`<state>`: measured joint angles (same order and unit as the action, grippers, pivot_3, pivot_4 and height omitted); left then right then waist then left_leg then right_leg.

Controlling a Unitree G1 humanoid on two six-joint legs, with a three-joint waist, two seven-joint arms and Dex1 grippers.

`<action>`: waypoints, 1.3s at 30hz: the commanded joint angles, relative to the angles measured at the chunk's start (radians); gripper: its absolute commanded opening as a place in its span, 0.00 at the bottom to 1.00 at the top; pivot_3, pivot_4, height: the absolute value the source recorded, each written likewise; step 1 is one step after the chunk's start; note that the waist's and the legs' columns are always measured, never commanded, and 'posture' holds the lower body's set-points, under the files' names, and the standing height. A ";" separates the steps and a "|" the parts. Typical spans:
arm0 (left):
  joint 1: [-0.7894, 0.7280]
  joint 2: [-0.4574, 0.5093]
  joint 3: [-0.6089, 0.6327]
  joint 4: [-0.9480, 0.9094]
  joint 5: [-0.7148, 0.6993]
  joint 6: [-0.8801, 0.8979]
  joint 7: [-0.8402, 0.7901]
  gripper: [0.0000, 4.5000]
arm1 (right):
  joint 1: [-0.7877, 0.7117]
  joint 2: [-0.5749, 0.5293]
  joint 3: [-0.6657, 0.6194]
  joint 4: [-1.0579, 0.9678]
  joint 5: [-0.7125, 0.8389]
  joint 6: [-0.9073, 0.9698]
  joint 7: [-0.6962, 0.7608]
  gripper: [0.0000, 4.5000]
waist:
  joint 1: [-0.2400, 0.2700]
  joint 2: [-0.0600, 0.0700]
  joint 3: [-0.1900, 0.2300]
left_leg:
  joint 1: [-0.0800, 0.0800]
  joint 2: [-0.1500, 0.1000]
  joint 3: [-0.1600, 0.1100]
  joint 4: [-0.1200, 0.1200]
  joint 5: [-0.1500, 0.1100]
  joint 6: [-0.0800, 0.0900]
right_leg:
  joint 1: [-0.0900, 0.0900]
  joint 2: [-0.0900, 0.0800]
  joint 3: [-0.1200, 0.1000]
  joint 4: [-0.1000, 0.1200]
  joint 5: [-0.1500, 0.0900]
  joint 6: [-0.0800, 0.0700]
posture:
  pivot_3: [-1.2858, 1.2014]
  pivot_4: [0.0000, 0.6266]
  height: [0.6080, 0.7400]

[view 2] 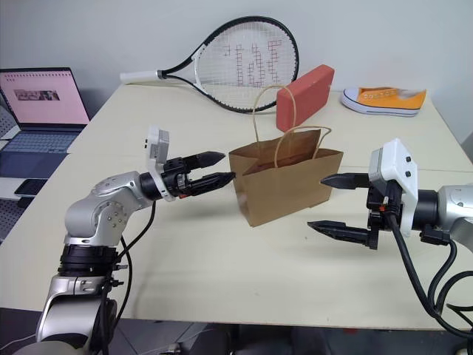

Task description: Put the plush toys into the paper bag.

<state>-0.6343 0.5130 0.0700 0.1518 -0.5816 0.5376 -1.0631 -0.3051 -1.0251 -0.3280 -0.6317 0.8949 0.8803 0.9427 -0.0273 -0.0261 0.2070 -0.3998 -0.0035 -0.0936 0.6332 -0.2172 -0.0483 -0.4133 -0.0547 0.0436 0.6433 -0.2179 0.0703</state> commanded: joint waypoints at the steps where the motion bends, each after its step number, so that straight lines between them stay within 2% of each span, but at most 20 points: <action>1: -0.038 -0.010 -0.014 0.029 0.014 -0.033 -0.036 1.00 | 0.007 -0.020 -0.022 -0.027 0.018 -0.009 -0.006 0.98 | -0.002 0.000 0.000 | 0.000 0.000 0.000 0.000 0.000 0.000 | 0.000 0.000 0.000 0.000 0.000 0.000 | 0.52 0.24 1.00; 17: -0.023 0.002 -0.071 -0.027 0.040 -0.030 -0.119 1.00 | 0.049 -0.051 -0.072 -0.037 0.071 0.003 -0.032 0.98 | -0.002 0.000 0.000 | 0.000 0.000 0.000 -0.001 0.000 0.000 | -0.001 0.000 0.000 0.000 0.000 0.000 | 0.52 0.24 1.00; 24: 0.015 -0.031 -0.114 -0.108 0.112 -0.077 -0.029 1.00 | 0.059 -0.049 -0.065 -0.042 0.068 -0.007 -0.045 0.98 | -0.001 0.000 0.000 | 0.000 0.000 0.000 -0.001 0.000 0.000 | 0.000 0.000 0.000 0.000 0.000 0.000 | 0.52 0.24 1.00; 29: 0.020 -0.089 -0.106 -0.086 0.151 -0.132 0.055 1.00 | 0.061 -0.046 -0.055 -0.044 0.062 -0.017 -0.051 0.98 | 0.000 0.000 0.000 | 0.000 0.000 0.000 -0.001 0.000 0.000 | 0.000 0.000 0.000 0.000 0.000 0.000 | 0.52 0.24 1.00; 33: 0.032 -0.108 -0.110 -0.082 0.155 -0.157 0.057 0.80 | 0.061 -0.041 -0.046 -0.045 0.049 -0.033 -0.055 0.98 | -0.001 0.000 0.000 | 0.000 0.000 0.000 -0.001 0.000 0.000 | 0.000 0.000 0.000 0.000 0.000 0.000 | 0.52 0.24 1.00; 39: 0.043 -0.114 -0.122 -0.073 0.164 -0.179 0.048 0.38 | 0.078 -0.024 -0.039 -0.054 0.009 -0.074 -0.066 0.98 | 0.000 0.000 0.000 | 0.000 0.000 0.000 -0.001 0.000 0.000 | 0.000 0.000 0.000 0.000 0.000 0.000 | 0.52 0.24 1.00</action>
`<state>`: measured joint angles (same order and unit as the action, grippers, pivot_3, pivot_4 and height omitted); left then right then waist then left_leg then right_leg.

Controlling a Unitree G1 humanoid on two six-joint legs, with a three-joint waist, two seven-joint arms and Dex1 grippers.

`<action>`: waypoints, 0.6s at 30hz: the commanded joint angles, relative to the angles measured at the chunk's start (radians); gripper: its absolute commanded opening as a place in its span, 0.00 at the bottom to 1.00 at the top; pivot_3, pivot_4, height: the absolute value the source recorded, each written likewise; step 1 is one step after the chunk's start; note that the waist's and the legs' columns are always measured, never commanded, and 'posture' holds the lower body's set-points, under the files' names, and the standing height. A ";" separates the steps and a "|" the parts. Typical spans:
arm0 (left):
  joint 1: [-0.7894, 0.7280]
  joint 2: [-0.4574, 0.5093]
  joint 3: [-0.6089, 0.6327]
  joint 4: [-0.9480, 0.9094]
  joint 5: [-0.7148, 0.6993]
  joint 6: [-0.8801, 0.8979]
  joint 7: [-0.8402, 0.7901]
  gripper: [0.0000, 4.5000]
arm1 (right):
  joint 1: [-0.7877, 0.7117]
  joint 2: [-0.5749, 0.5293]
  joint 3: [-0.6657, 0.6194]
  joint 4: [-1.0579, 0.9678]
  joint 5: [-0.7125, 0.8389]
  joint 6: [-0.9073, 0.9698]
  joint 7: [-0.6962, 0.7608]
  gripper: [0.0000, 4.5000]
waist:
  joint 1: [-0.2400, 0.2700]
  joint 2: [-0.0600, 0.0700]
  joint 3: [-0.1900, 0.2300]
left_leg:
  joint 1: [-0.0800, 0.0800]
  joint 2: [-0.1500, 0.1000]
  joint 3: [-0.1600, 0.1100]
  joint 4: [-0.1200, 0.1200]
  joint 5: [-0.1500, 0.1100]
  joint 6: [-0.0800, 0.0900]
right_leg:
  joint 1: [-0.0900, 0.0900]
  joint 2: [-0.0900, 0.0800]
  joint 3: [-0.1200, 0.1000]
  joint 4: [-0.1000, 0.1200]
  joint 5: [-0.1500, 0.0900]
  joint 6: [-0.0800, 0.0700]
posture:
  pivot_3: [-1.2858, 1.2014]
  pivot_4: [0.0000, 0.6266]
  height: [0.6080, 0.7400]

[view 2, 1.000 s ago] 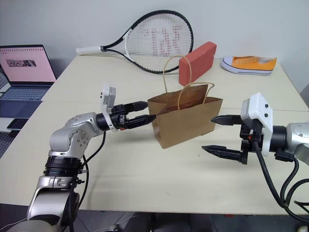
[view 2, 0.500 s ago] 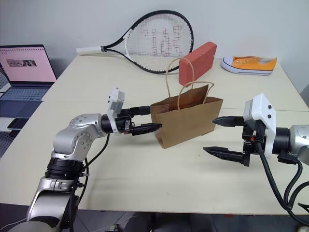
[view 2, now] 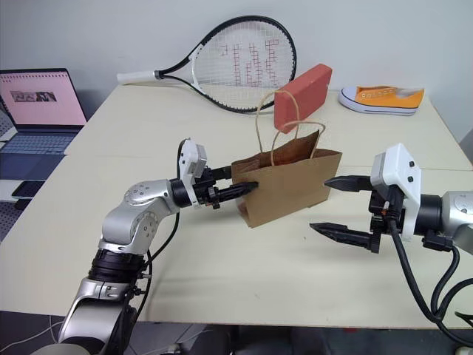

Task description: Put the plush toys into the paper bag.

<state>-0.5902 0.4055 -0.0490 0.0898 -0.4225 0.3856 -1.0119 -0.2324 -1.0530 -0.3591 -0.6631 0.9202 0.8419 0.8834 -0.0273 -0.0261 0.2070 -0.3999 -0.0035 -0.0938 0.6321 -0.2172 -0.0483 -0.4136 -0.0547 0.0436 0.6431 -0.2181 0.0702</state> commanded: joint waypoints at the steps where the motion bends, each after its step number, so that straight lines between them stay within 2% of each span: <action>1: 0.000 -0.006 -0.005 -0.007 0.006 -0.031 -0.006 0.30 | 0.009 0.007 -0.008 -0.024 -0.022 -0.043 -0.008 0.98 | 0.001 0.000 0.000 | 0.000 0.000 0.000 0.000 0.000 0.000 | 0.000 0.000 0.000 0.000 0.000 0.000 | 0.52 0.24 1.00; 5: -0.007 -0.008 -0.002 0.025 0.014 -0.060 -0.010 0.03 | 0.021 0.013 -0.005 -0.026 -0.038 -0.065 -0.011 0.98 | 0.000 0.000 0.000 | 0.000 0.000 0.000 0.000 0.000 0.000 | 0.000 0.000 0.000 0.000 0.000 0.000 | 0.52 0.24 1.00; 6: -0.011 -0.007 0.001 0.040 0.019 -0.069 -0.007 0.01 | 0.023 0.016 -0.004 -0.028 -0.045 -0.073 -0.013 0.98 | 0.000 0.000 0.000 | 0.000 0.000 0.000 0.000 0.000 0.000 | 0.000 0.000 0.000 0.000 0.000 0.000 | 0.52 0.24 1.00; 13: -0.044 0.016 0.021 0.136 0.020 -0.124 -0.039 0.01 | 0.040 0.054 -0.004 -0.047 -0.096 -0.128 -0.052 0.98 | 0.000 0.000 0.000 | 0.000 0.000 0.000 0.000 0.000 0.000 | 0.000 0.000 0.000 0.000 0.000 0.000 | 0.52 0.24 1.00; 18: -0.095 0.050 0.017 0.163 -0.015 -0.105 -0.160 0.01 | 0.139 -0.002 -0.138 -0.082 -0.066 -0.096 0.003 0.98 | 0.001 0.000 0.000 | 0.000 0.000 0.000 0.000 0.000 0.000 | 0.000 0.000 0.000 0.000 0.000 0.000 | 0.52 0.24 1.00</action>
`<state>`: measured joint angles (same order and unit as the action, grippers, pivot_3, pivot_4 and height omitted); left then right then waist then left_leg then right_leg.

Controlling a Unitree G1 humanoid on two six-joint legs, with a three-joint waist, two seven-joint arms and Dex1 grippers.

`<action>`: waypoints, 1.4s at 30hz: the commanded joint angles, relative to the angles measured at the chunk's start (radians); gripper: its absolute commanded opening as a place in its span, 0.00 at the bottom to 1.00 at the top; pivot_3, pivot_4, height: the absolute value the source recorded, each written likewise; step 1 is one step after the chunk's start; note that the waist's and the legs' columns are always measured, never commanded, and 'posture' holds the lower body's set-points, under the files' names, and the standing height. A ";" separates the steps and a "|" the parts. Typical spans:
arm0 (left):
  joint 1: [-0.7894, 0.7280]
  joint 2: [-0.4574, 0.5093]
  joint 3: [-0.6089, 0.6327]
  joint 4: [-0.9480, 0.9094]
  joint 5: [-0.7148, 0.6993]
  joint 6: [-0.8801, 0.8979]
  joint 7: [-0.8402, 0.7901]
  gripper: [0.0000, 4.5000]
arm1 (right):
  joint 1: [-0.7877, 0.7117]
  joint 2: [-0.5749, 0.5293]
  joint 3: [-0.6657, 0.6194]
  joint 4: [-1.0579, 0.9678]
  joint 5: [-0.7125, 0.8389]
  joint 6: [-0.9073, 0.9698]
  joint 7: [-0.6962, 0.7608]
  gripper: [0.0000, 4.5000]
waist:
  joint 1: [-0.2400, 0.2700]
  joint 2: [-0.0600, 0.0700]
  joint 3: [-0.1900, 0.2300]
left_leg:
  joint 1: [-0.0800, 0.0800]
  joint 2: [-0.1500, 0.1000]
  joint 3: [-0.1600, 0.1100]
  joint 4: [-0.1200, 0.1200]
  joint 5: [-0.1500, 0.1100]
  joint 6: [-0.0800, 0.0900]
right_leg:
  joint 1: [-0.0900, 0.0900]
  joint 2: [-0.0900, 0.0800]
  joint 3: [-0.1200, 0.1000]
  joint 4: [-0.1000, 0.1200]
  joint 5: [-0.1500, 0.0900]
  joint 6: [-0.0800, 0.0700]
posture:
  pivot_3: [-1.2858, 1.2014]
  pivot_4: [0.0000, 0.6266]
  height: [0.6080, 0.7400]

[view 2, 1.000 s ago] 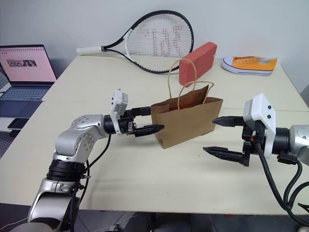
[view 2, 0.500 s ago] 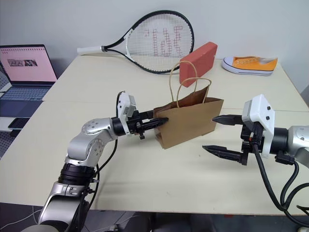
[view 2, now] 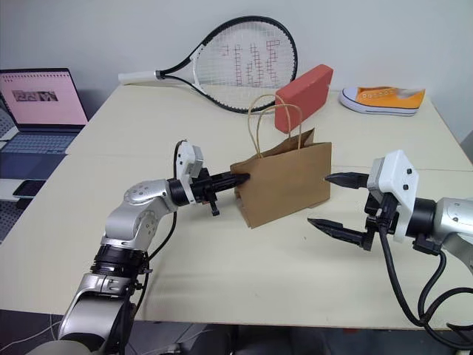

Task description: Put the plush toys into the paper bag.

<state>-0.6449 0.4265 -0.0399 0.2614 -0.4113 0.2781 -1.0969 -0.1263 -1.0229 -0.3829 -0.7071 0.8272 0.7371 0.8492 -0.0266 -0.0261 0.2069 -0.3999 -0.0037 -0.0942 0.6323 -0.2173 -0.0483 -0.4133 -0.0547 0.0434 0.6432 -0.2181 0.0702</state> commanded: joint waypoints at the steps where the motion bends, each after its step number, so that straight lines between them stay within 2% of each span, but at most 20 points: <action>1: -0.051 0.040 0.001 -0.006 -0.033 0.015 -0.112 0.01 | 0.059 -0.033 -0.159 -0.051 0.041 0.020 0.039 0.98 | 0.000 0.000 0.000 | 0.000 0.000 0.000 0.000 0.000 0.000 | 0.000 0.000 0.000 0.000 0.000 0.000 | 0.52 0.24 1.00; 5: -0.120 0.059 -0.037 0.020 -0.060 0.069 -0.265 0.01 | 0.209 -0.013 -0.384 -0.128 0.106 0.099 0.039 0.98 | 0.008 0.000 0.000 | 0.000 0.000 -0.001 0.000 0.000 0.000 | 0.000 0.000 -0.001 0.000 0.000 0.000 | 0.52 0.24 1.00; 11: -0.188 0.023 -0.074 0.088 -0.066 0.112 -0.372 0.01 | 0.356 0.014 -0.579 -0.205 0.182 0.162 0.012 0.98 | 0.010 0.000 0.000 | 0.001 0.000 -0.001 0.001 0.000 0.000 | 0.002 0.000 -0.001 -0.001 0.000 0.000 | 0.52 0.24 1.00; 16: -0.205 -0.006 -0.079 0.162 -0.034 0.083 -0.377 0.01 | 0.415 0.016 -0.616 -0.228 0.197 0.162 -0.008 0.98 | 0.001 0.000 0.000 | 0.001 0.000 -0.001 0.001 0.000 0.000 | 0.003 0.000 -0.001 0.000 -0.003 -0.005 | 0.52 0.24 1.00; 24: -0.168 -0.011 -0.082 0.170 0.037 0.007 -0.320 0.01 | 0.414 -0.007 -0.575 -0.201 0.180 0.139 -0.016 0.98 | 0.002 0.000 0.000 | 0.001 0.000 -0.001 0.001 0.000 0.000 | 0.003 0.000 -0.001 -0.001 0.000 0.000 | 0.52 0.24 1.00; 28: -0.175 -0.008 -0.073 0.172 0.053 -0.018 -0.303 0.20 | 0.399 -0.019 -0.534 -0.185 0.169 0.123 -0.012 0.98 | 0.003 0.000 0.000 | 0.001 0.000 -0.001 0.001 0.000 0.000 | 0.003 0.000 -0.001 -0.001 0.000 0.000 | 0.52 0.24 1.00; 34: -0.163 0.018 -0.055 0.145 0.045 -0.003 -0.310 0.63 | 0.388 -0.029 -0.486 -0.163 0.148 0.102 -0.004 0.98 | 0.002 0.000 0.000 | 0.001 0.000 -0.001 0.001 0.000 0.000 | 0.003 0.000 -0.001 -0.001 0.000 0.000 | 0.52 0.24 1.00; 39: -0.119 0.068 -0.046 0.145 0.089 -0.063 -0.272 0.97 | 0.380 -0.047 -0.440 -0.108 0.063 0.069 0.018 0.98 | 0.000 0.000 0.000 | 0.001 0.000 -0.001 0.001 0.000 0.000 | 0.003 0.000 -0.001 -0.001 0.000 0.000 | 0.52 0.24 1.00; 42: -0.077 0.118 -0.031 0.141 0.119 -0.111 -0.236 0.97 | 0.368 -0.067 -0.410 -0.037 -0.010 0.028 0.052 0.98 | -0.001 0.000 0.000 | 0.001 0.000 -0.001 0.001 0.000 0.000 | 0.003 0.000 -0.001 -0.001 0.000 0.000 | 0.52 0.24 1.00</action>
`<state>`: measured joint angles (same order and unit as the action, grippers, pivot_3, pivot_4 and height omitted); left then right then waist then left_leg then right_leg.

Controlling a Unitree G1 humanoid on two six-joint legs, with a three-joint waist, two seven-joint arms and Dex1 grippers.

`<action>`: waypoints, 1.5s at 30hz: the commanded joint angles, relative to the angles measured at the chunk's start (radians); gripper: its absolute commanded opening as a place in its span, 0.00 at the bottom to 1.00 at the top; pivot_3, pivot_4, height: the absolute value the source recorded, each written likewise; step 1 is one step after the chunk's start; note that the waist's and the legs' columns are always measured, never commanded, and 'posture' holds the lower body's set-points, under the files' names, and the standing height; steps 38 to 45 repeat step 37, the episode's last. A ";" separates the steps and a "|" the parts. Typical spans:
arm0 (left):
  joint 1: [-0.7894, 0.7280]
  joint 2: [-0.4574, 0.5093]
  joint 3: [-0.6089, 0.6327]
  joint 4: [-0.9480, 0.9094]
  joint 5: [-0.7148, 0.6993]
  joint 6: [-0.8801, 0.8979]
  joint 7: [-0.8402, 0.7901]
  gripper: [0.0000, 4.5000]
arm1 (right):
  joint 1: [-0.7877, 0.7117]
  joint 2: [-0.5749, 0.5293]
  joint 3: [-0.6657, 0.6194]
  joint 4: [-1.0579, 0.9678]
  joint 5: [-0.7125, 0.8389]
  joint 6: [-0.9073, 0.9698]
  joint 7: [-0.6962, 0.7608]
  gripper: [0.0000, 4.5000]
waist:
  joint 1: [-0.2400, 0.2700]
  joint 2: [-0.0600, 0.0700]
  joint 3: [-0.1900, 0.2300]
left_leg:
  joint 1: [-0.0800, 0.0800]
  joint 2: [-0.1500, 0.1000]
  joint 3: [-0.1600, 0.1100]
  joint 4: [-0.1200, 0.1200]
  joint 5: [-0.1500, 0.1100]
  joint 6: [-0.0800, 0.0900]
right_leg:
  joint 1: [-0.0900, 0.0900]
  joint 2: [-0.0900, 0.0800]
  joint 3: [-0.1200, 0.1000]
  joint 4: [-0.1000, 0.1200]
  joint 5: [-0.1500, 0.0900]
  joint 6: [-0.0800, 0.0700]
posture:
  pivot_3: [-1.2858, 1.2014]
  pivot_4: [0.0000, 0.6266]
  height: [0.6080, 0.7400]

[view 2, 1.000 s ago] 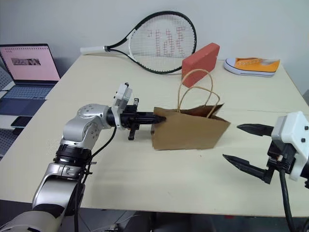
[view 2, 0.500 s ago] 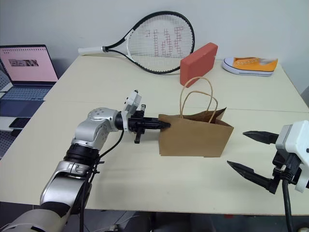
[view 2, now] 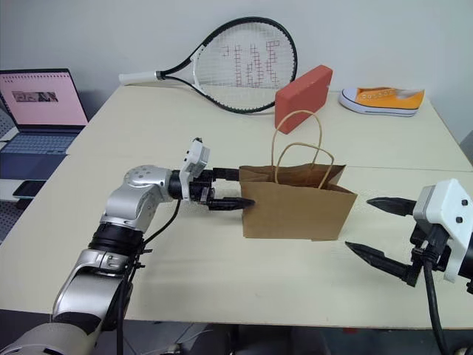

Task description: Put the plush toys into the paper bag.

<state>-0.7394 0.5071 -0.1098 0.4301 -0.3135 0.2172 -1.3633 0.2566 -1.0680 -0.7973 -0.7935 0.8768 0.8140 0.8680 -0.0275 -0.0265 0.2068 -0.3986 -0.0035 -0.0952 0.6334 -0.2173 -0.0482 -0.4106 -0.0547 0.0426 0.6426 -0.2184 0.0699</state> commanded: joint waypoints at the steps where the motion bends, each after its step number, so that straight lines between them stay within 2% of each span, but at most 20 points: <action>1: 0.031 0.057 0.046 -0.036 0.032 -0.052 0.052 0.97 | -0.023 -0.030 0.015 0.081 -0.086 -0.075 0.053 0.98 | 0.000 0.000 0.000 | 0.000 0.000 0.000 0.000 0.000 0.000 | 0.000 0.000 0.000 0.000 0.000 0.000 | 0.52 0.24 1.00; 4: 0.077 0.128 0.066 -0.092 0.075 -0.063 0.121 0.97 | -0.065 -0.039 0.054 0.169 -0.167 -0.186 0.107 0.98 | -0.001 0.000 0.000 | 0.000 0.000 0.000 0.000 0.000 0.000 | 0.000 0.000 0.000 0.000 0.000 0.000 | 0.52 0.24 1.00; 7: 0.174 0.242 0.116 -0.223 0.085 -0.043 0.149 0.97 | -0.127 -0.058 0.101 0.286 -0.224 -0.286 0.179 0.98 | -0.005 0.000 0.000 | 0.000 0.000 0.000 -0.001 0.000 0.000 | 0.000 0.000 0.000 0.000 0.000 0.000 | 0.52 0.24 1.00; 10: 0.273 0.343 0.192 -0.339 0.053 0.015 0.165 0.97 | -0.165 -0.121 0.142 0.399 -0.239 -0.300 0.281 0.98 | -0.006 0.000 0.000 | 0.001 0.001 0.001 -0.003 0.000 0.000 | -0.001 0.000 0.000 0.000 -0.001 -0.002 | 0.52 0.24 1.00; 15: 0.387 0.436 0.316 -0.469 -0.028 0.138 0.183 0.97 | -0.235 -0.201 0.187 0.540 -0.245 -0.302 0.399 0.98 | 0.001 0.000 0.000 | 0.001 0.001 0.001 -0.003 0.000 0.000 | -0.001 0.000 0.000 0.001 -0.005 -0.008 | 0.52 0.24 1.00; 21: 0.416 0.451 0.352 -0.506 -0.061 0.182 0.202 0.97 | -0.280 -0.202 0.210 0.569 -0.244 -0.294 0.431 0.98 | -0.001 0.000 0.000 | 0.001 0.001 0.001 -0.003 0.000 0.000 | -0.001 -0.001 -0.001 0.001 -0.005 -0.009 | 0.52 0.24 1.00; 26: 0.387 0.456 0.338 -0.476 -0.074 0.188 0.186 0.97 | -0.295 -0.196 0.227 0.569 -0.247 -0.289 0.435 0.98 | -0.002 0.000 0.000 | 0.001 0.001 0.001 -0.003 0.000 0.000 | -0.001 0.000 -0.001 0.001 -0.005 -0.009 | 0.52 0.24 1.00; 37: 0.300 0.441 0.280 -0.398 -0.081 0.183 0.132 0.97 | -0.259 -0.174 0.175 0.533 -0.252 -0.266 0.441 0.98 | -0.002 0.000 0.000 | 0.001 0.001 0.002 -0.003 0.000 0.000 | -0.001 0.000 0.000 0.001 -0.003 -0.004 | 0.52 0.24 1.00; 45: 0.300 0.441 0.280 -0.398 -0.081 0.183 0.132 0.97 | -0.259 -0.174 0.175 0.533 -0.252 -0.266 0.441 0.98 | -0.002 0.000 0.000 | 0.001 0.001 0.002 -0.003 0.000 0.000 | -0.001 0.000 0.000 0.001 -0.003 -0.004 | 0.52 0.24 1.00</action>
